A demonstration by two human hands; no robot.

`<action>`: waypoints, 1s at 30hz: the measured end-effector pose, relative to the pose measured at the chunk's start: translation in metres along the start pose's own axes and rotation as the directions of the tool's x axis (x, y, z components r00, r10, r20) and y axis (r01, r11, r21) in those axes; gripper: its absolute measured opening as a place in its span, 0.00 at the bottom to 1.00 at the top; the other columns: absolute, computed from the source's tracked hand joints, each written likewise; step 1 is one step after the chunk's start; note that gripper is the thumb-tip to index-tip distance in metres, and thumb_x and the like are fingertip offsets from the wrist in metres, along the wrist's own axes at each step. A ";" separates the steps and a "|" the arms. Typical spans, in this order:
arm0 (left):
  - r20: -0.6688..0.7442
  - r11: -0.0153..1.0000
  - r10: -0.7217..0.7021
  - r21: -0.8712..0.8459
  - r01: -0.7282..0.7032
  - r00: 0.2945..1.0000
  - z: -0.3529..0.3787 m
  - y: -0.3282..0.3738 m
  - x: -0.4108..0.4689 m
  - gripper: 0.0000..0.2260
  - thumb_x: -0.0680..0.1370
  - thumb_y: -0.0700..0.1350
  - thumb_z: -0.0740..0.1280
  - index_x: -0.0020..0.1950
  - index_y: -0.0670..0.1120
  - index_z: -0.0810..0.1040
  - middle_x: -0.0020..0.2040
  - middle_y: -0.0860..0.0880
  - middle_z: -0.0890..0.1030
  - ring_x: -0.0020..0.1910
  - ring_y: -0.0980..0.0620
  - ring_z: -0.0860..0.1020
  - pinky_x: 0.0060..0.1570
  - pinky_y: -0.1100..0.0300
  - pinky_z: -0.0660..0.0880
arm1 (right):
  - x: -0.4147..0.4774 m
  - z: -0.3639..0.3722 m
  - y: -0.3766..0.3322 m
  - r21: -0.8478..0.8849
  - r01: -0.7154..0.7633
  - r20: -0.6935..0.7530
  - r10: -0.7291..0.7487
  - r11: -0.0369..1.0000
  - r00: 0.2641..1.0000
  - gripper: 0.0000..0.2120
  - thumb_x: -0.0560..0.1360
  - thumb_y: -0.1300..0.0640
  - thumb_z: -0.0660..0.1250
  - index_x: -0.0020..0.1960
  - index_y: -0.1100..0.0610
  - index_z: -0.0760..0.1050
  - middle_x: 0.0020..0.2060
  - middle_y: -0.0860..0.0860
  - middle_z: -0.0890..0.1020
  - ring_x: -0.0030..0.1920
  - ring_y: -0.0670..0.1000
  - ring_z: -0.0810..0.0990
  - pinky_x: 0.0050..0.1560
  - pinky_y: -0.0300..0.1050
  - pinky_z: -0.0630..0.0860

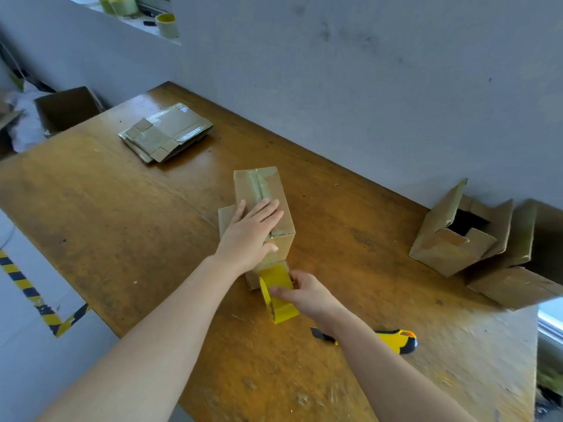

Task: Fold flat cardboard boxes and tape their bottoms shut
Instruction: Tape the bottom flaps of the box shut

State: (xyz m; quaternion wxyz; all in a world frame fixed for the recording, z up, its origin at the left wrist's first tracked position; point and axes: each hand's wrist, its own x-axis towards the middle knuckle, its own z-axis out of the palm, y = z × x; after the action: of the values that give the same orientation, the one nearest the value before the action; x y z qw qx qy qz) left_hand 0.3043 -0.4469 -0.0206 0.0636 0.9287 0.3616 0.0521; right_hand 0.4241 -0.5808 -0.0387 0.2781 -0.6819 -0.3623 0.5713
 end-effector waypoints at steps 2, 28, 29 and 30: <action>-0.225 0.982 -0.123 -0.170 0.086 0.967 0.007 0.008 -0.020 0.34 0.73 0.53 0.72 0.75 0.48 0.62 0.77 0.46 0.59 0.77 0.48 0.52 0.73 0.47 0.46 | -0.004 0.007 0.002 0.011 0.013 -0.025 -0.013 1.000 1.000 0.09 0.74 0.48 0.70 0.51 0.49 0.75 0.50 0.51 0.81 0.52 0.53 0.79 0.52 0.49 0.75; 0.676 -0.413 -0.560 -0.730 0.545 0.480 0.026 0.058 -0.063 0.05 0.76 0.40 0.70 0.43 0.50 0.80 0.56 0.44 0.78 0.58 0.41 0.75 0.59 0.41 0.73 | -0.044 -0.052 0.061 -0.830 -0.379 -0.348 0.150 0.408 0.925 0.27 0.69 0.53 0.72 0.65 0.53 0.68 0.61 0.53 0.73 0.64 0.56 0.69 0.62 0.51 0.68; 0.676 -0.420 -0.559 -0.730 0.539 0.480 0.026 0.058 -0.064 0.05 0.76 0.40 0.70 0.43 0.50 0.80 0.57 0.43 0.78 0.59 0.40 0.75 0.60 0.40 0.73 | -0.045 -0.052 0.069 -0.855 -0.376 -0.351 0.136 0.356 0.927 0.28 0.69 0.53 0.73 0.66 0.53 0.68 0.62 0.53 0.72 0.64 0.56 0.69 0.62 0.51 0.67; 0.676 -0.423 -0.559 -0.731 0.535 0.481 0.025 0.059 -0.064 0.05 0.75 0.39 0.70 0.43 0.49 0.80 0.57 0.43 0.78 0.59 0.40 0.74 0.60 0.40 0.72 | -0.045 -0.052 0.076 -0.872 -0.363 -0.353 0.093 0.328 0.931 0.27 0.70 0.54 0.73 0.66 0.52 0.68 0.61 0.53 0.73 0.63 0.55 0.70 0.61 0.50 0.68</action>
State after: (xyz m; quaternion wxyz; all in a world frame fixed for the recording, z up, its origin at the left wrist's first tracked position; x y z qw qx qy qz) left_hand 0.2997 -0.5353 -0.0397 0.6821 0.2712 0.6327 0.2468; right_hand 0.4842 -0.6599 -0.0626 -0.1966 -0.8258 -0.4832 0.2144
